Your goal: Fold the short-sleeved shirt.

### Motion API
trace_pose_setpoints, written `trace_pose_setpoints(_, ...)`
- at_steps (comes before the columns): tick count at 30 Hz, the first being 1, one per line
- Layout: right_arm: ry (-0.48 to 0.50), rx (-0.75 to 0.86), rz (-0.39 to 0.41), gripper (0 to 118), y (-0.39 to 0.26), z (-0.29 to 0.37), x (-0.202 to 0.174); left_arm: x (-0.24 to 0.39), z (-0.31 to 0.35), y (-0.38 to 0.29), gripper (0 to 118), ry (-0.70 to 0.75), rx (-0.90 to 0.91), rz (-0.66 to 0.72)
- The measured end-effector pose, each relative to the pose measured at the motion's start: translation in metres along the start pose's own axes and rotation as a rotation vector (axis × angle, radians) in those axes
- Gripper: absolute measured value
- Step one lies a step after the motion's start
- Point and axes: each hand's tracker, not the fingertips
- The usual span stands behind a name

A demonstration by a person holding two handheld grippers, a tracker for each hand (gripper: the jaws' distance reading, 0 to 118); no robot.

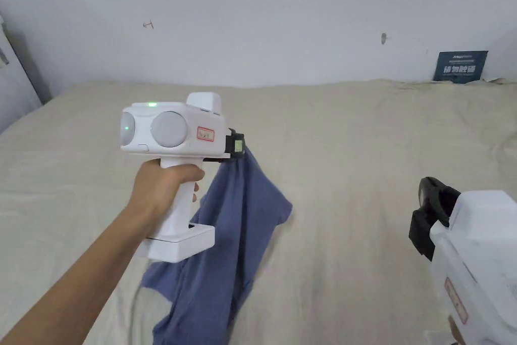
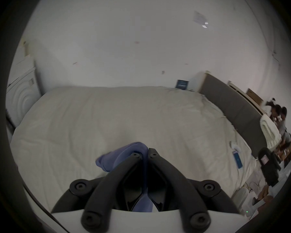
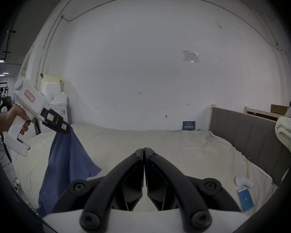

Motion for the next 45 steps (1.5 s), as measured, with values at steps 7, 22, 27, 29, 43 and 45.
trace_pose_setpoints(7, -0.108, 0.014, -0.014, 1, 0.002, 0.016, 0.042, 0.088, -0.016, 0.03, 0, -0.192, 0.033, -0.087)
trace_pose_setpoints(22, -0.233, -0.02, -0.017, 1, -0.011, 0.035, 0.088, 0.146, -0.103, -0.061, 0, -0.312, -0.229, -0.142)
trace_pose_setpoints(27, -0.223, -0.035, -0.022, 1, -0.017, 0.033, 0.086, 0.138, -0.132, -0.116, 0, -0.256, -0.367, -0.169)
trace_pose_setpoints(29, -0.216, -0.043, -0.025, 1, -0.019, 0.032, 0.084, 0.137, -0.14, -0.138, 0, -0.219, -0.414, -0.196)
trace_pose_setpoints(43, -0.182, -0.066, -0.017, 1, -0.023, 0.031, 0.072, 0.121, -0.168, -0.214, 2, -0.115, -0.563, -0.192)
trace_pose_setpoints(45, -0.18, -0.063, -0.014, 1, -0.022, 0.032, 0.071, 0.123, -0.161, -0.209, 18, -0.129, -0.533, -0.185)
